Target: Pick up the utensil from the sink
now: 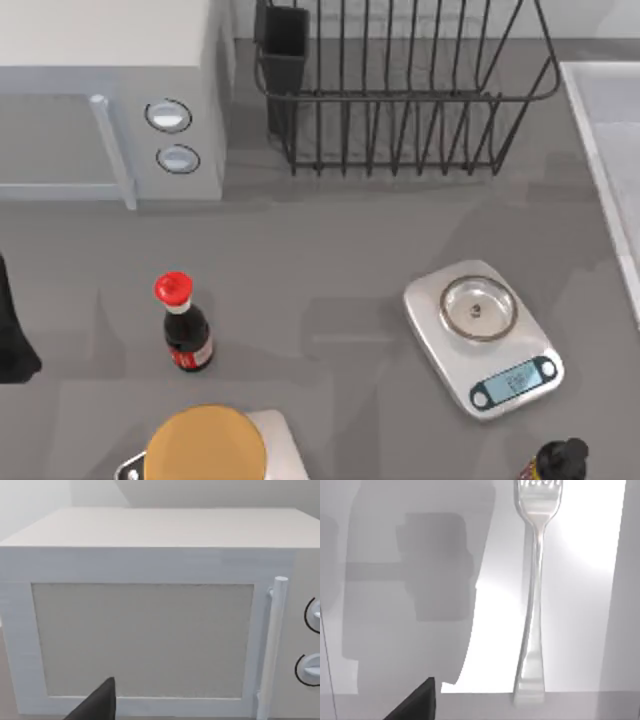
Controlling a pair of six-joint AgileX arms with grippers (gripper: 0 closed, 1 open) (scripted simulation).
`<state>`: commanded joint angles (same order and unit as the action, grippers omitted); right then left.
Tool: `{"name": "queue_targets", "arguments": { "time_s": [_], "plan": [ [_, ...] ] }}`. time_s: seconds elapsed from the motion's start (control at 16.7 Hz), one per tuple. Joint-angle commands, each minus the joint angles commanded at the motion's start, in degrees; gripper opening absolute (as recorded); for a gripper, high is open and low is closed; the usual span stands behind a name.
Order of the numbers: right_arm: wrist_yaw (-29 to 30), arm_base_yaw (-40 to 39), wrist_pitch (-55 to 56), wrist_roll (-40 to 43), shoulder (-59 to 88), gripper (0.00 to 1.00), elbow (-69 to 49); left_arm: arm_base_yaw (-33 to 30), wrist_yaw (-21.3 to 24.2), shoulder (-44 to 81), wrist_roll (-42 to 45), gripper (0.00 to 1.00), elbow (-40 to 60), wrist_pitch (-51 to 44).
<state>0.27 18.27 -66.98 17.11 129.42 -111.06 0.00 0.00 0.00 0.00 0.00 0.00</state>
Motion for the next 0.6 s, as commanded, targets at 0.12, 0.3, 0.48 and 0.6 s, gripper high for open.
{"name": "queue_targets", "arguments": {
  "time_s": [0.12, 0.3, 0.48, 0.6],
  "plan": [
    [0.01, 0.67, -2.45, 0.63, 4.61, 1.00, -3.95, 0.00, 0.00, 0.00, 0.00, 1.00, 0.00, 0.00],
    [0.01, 1.00, -3.68, 0.94, 6.82, 1.00, -5.85, 0.00, 0.00, 0.00, 0.00, 1.00, 0.00, 0.00],
    [0.01, 1.00, -3.68, 0.94, 6.82, 1.00, -5.85, 0.00, 0.00, 0.00, 0.00, 1.00, 0.00, 0.00],
    [0.03, 0.68, -3.39, 0.88, 6.86, 1.00, -5.57, 0.00, 0.00, 0.00, 0.00, 1.00, 0.00, 0.00]
  ]
}}
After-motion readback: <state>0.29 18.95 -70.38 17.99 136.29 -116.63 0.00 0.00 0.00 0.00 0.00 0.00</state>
